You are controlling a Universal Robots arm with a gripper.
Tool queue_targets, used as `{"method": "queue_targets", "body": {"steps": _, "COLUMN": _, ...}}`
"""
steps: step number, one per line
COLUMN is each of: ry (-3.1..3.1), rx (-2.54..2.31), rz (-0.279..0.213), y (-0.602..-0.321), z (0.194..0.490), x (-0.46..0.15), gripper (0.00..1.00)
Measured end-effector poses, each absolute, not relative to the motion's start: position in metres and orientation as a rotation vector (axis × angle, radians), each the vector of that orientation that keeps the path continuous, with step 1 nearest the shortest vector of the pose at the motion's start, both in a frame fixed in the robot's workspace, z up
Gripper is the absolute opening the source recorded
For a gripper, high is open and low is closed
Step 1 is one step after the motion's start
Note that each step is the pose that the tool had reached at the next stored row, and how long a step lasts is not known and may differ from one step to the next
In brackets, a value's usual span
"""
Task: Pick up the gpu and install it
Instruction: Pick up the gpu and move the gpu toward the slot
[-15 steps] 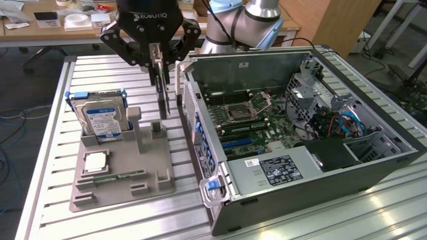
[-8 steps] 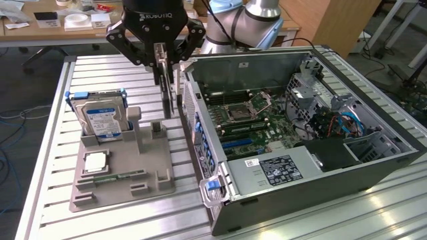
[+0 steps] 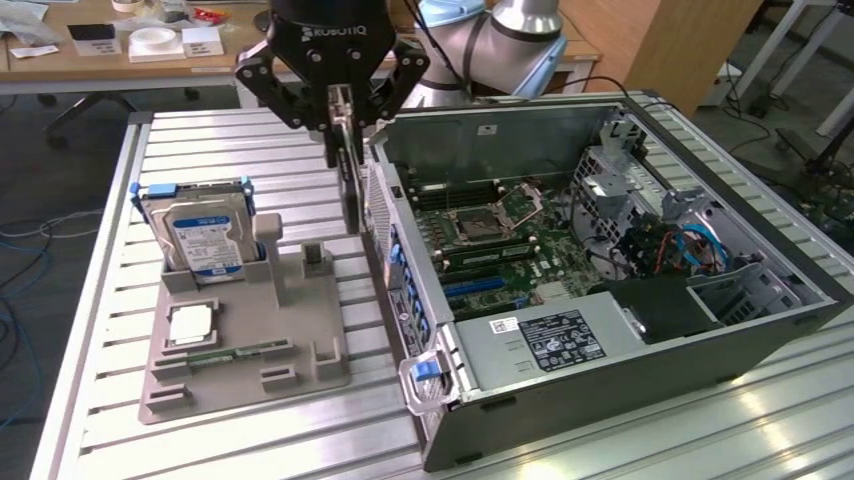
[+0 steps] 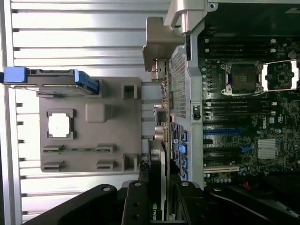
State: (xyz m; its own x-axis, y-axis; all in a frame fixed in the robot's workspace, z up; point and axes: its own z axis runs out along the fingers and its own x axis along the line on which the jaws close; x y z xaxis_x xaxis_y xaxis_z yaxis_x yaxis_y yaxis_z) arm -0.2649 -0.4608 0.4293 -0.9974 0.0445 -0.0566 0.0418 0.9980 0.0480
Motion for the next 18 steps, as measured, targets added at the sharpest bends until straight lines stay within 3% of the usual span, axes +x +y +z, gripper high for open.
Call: {"method": "queue_targets", "body": {"steps": 18, "ry": 3.082, "rx": 0.067, "rz": 0.073, "y": -0.456, "z": 0.429, "x": -0.2, "gripper": 0.27}}
